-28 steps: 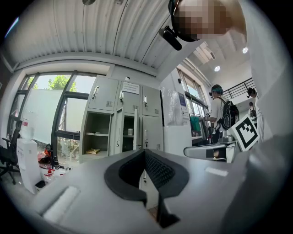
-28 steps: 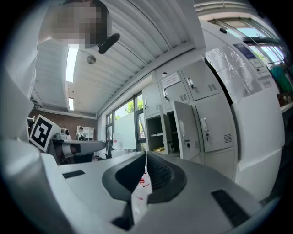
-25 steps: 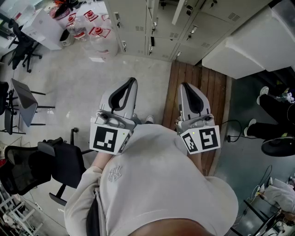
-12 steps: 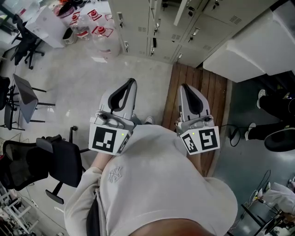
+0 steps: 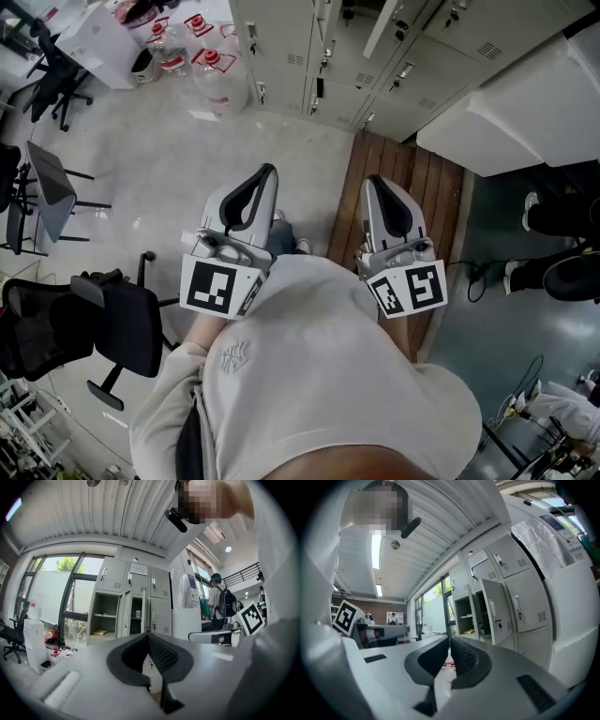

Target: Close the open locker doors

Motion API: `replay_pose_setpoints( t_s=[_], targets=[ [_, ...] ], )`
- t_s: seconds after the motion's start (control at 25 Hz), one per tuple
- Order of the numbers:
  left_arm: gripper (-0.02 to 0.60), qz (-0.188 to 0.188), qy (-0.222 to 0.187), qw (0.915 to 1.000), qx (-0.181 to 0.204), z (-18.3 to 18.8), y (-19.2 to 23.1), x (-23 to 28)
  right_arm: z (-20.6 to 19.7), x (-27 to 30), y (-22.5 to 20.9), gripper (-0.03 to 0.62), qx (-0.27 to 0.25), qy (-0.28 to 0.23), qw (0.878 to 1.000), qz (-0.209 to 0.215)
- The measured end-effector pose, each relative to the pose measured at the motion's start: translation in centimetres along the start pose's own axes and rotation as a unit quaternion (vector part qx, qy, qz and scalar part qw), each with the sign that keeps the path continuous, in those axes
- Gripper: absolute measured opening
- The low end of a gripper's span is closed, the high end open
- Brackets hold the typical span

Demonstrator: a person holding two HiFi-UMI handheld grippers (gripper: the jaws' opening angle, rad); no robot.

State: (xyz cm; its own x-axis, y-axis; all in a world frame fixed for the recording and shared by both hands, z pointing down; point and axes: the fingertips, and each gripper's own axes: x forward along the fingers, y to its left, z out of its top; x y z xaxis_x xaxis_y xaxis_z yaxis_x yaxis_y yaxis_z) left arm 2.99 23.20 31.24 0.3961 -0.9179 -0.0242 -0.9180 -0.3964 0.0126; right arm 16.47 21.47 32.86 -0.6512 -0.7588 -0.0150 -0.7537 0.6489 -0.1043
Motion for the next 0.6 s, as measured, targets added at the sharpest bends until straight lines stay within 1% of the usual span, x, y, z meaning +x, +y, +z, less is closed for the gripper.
replay_pose_setpoints(
  t_s=[0.2, 0.36, 0.6],
  targets=[
    [0.002, 0.003, 0.005, 1.0, -0.007, -0.6, 2.3, 1.8, -0.4, 3.0, -0.6, 0.017, 0.002, 0.009, 1.0, 0.005],
    [0.002, 0.005, 0.004, 0.9999, -0.014, -0.6, 5.4, 4.3, -0.2, 6.9, -1.5, 0.017, 0.0, 0.012, 1.0, 0.007],
    [0.002, 0.0, -0.004, 1.0, -0.001, 1.3, 11.2, 8.7, 2.2, 14.1, -2.7, 0.017, -0.008, -0.01, 1.0, 0.009]
  ],
)
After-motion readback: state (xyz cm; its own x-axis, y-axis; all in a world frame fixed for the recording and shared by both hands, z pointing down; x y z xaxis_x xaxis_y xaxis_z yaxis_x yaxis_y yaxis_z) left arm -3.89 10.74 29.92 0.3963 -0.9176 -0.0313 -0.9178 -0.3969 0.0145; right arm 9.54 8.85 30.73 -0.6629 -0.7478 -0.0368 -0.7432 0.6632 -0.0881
